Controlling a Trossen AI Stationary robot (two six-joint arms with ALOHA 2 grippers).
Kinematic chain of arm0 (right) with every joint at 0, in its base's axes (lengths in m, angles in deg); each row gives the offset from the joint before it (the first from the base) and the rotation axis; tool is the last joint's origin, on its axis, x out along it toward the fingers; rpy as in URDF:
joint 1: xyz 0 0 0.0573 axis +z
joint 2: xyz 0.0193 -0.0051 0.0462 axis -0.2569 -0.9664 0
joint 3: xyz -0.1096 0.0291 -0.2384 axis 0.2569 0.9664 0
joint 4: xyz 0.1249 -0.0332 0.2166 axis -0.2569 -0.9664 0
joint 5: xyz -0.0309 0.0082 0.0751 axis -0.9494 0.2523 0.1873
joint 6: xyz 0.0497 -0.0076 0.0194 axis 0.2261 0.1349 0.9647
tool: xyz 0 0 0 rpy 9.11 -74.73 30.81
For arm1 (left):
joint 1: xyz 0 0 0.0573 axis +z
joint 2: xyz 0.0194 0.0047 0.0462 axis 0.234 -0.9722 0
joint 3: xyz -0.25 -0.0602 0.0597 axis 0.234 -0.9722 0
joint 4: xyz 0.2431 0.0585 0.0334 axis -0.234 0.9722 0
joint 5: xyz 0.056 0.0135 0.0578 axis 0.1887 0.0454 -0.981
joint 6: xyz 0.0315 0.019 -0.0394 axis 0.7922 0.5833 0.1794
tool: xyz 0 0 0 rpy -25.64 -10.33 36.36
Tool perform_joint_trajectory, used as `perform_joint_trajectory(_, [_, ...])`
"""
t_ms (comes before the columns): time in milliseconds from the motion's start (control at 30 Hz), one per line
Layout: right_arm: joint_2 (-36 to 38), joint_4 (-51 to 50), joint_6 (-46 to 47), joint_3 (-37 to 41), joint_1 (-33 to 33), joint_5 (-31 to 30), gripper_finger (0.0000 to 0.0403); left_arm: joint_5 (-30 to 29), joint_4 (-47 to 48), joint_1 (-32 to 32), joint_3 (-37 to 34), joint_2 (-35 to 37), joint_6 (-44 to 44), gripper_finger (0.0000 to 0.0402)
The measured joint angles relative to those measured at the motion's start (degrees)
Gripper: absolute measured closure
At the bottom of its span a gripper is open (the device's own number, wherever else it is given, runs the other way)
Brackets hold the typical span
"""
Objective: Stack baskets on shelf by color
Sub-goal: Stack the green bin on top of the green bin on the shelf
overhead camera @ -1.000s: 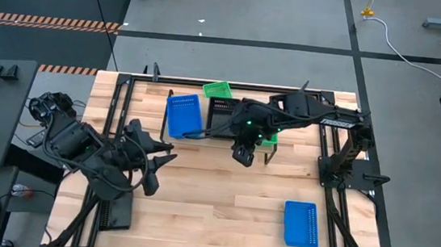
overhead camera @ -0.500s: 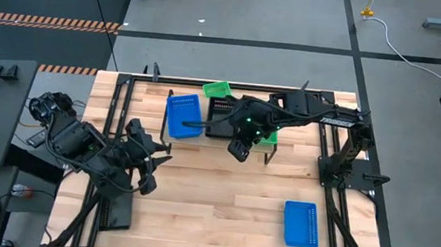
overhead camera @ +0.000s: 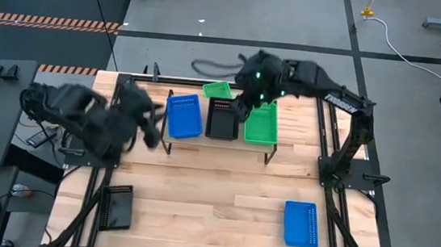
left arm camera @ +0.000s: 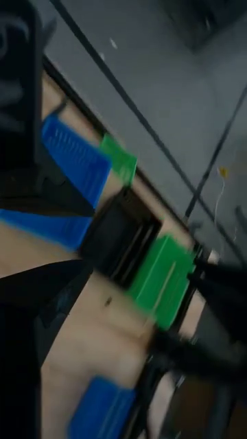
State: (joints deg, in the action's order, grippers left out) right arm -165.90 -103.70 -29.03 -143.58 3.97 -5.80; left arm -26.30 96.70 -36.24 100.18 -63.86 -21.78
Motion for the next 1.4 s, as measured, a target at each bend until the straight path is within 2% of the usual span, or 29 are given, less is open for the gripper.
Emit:
perform_joint_trajectory(200, [0.0,0.04,-5.87,-0.3,-8.86,4.95,0.0259,3.45,-0.17,13.86,0.0,3.78,0.27,0.0283])
perform_joint_trajectory(300, [0.0,1.16,-9.97,0.34,-13.76,5.1,0.0259,3.76,-0.21,18.89,0.04,4.46,-0.15,0.0283])
perform_joint_trajectory(433, [-0.74,2.25,-12.3,1.11,-21.02,5.9,0.0259,4.08,-1.44,22.77,0.02,4.47,-1.14,0.0283])
perform_joint_trajectory(633, [-5.7,4.32,-8.27,1.93,-30.23,14.79,0.0259,4.59,-4.31,28.4,0.02,4.47,2.15,0.0283])
perform_joint_trajectory(767, [-10.82,3.91,-6.15,1.95,-31.87,19.11,0.0259,4.6,-4.5,33.31,0.02,4.47,1.79,0.0282])
perform_joint_trajectory(867, [-13.97,4.74,-4.56,1.98,-31.86,20.16,0.0259,5.45,-4.35,36.27,0.02,4.47,1.84,0.0282])
perform_joint_trajectory(1133, [-19.6,8.62,-1.3,1.98,-31.72,18.77,0.0259,6.39,-2.89,40.91,0.0,4.6,3.1,0.0282])
perform_joint_trajectory(1400, [-26.36,12.23,0.13,1.98,-31.96,17.59,0.0259,6.82,-3.21,42.17,0.0,4.6,3.28,0.0282])
